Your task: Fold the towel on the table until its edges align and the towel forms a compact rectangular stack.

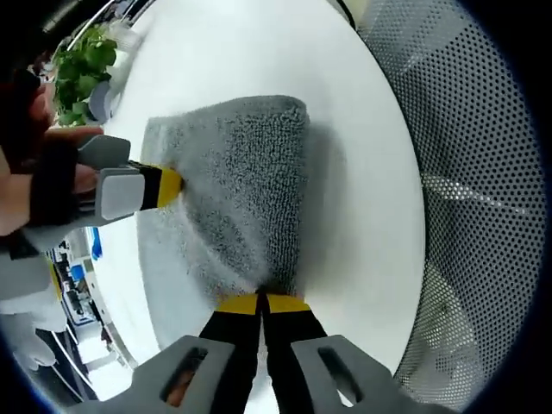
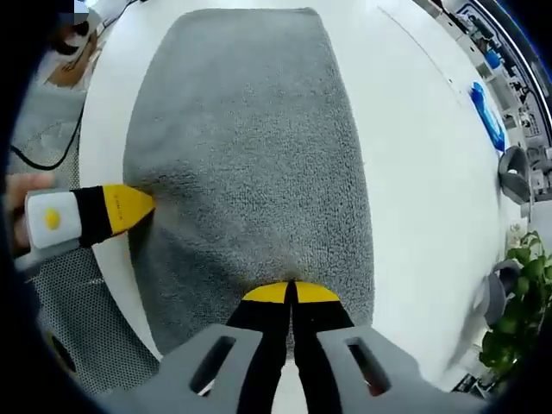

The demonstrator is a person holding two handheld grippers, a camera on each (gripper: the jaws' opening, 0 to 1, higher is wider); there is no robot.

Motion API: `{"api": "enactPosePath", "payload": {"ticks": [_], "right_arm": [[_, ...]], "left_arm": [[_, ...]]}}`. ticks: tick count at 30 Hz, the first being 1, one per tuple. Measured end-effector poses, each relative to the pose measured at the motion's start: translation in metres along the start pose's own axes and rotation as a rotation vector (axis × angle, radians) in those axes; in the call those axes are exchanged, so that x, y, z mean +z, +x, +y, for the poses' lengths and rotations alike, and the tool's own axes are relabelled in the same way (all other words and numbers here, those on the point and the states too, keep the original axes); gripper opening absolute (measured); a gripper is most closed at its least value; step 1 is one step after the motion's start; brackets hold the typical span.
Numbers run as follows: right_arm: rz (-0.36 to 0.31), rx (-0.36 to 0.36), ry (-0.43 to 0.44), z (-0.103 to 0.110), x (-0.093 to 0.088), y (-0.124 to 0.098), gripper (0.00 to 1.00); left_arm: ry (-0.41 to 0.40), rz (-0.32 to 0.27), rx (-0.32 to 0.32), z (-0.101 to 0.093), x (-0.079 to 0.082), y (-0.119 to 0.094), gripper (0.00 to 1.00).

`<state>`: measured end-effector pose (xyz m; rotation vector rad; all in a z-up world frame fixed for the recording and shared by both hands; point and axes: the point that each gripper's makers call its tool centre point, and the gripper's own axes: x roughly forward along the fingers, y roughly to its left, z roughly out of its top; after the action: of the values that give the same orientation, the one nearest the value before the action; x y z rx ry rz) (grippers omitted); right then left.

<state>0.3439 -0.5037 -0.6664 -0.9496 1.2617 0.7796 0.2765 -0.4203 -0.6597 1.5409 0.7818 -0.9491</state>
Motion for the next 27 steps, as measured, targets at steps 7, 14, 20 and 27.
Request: {"api": "enactPosePath", "payload": {"ticks": [7,14,20,27], "right_arm": [[0.035,-0.08,-0.004,0.0,-0.001,0.0,0.0],[0.05,-0.086,0.027,-0.003,-0.002,0.0,0.0],[0.001,-0.027,0.107,-0.003,-0.003,-0.001,0.0],[-0.009,-0.003,0.142,0.0,-0.004,-0.001,0.0]], "left_arm": [[-0.009,-0.023,-0.012,-0.001,0.001,0.0,0.01],[-0.02,-0.02,-0.026,0.0,0.002,0.0,0.01],[-0.132,-0.039,-0.05,0.003,-0.002,0.001,0.01],[-0.185,-0.044,-0.072,0.005,-0.008,0.003,0.0]]}}
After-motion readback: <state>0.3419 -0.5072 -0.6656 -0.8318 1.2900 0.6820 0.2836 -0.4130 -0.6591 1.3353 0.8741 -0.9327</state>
